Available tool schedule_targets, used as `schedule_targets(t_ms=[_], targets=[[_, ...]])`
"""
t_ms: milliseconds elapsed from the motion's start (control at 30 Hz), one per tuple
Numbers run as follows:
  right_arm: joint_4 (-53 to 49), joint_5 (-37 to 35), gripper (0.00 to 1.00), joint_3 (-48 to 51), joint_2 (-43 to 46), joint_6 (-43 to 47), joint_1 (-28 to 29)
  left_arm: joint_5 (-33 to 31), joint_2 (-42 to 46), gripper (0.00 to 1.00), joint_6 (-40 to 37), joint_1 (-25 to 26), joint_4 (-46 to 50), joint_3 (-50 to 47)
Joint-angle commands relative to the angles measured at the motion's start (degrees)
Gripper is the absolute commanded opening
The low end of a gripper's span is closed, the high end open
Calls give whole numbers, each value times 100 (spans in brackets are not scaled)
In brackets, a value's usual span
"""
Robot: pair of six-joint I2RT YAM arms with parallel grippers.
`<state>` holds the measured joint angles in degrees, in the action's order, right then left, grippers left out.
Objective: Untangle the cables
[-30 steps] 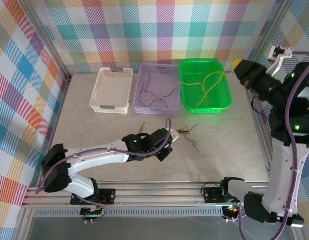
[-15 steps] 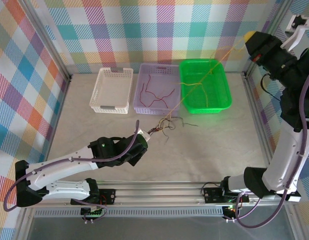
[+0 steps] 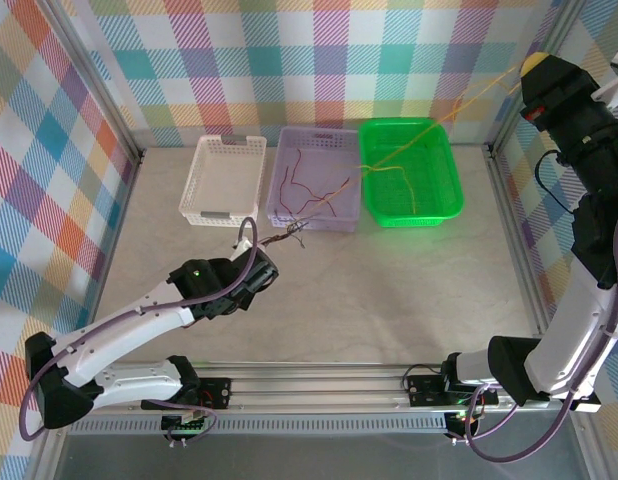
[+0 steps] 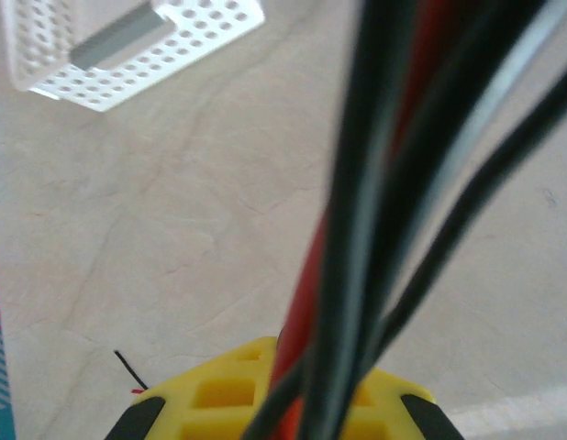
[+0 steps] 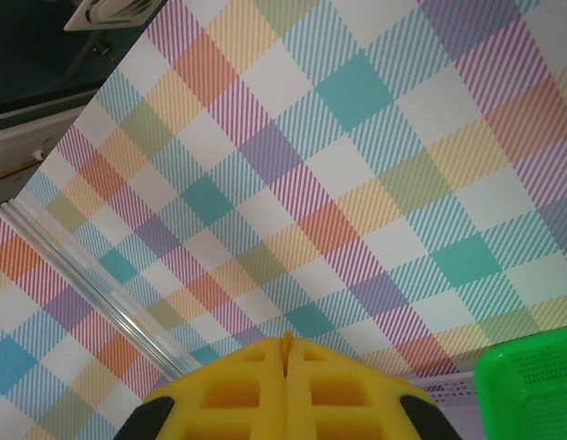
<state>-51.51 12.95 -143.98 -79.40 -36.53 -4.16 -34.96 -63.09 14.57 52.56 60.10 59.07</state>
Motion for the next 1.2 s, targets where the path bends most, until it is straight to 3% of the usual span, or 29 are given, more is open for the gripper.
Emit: schedule_targets(t_ms=[0, 67, 167, 233, 333, 567, 867, 1167], targets=[[258, -499, 0, 183, 93, 86, -23, -552, 273, 0, 104, -111, 224, 17], [783, -391, 0, 687, 332, 0, -28, -712, 258, 0, 123, -145, 235, -15], [566, -520, 0, 346, 176, 52, -27, -982, 113, 0, 206, -165, 355, -30], [375, -816, 0, 103, 166, 46, -28, -970, 50, 0, 208, -193, 363, -22], [977, -982, 0, 666, 685, 19, -31, -917, -63, 0, 168, -344, 311, -22], [952, -1807, 0, 757, 1360, 416, 90, -753, -361, 0, 151, -430, 289, 26], [918, -129, 0, 844, 869, 164, 301, -464, -158, 0, 125, -445, 171, 28], [830, 68, 0, 722, 337, 396, 291, 237, 272, 0, 19, -443, -311, -190]])
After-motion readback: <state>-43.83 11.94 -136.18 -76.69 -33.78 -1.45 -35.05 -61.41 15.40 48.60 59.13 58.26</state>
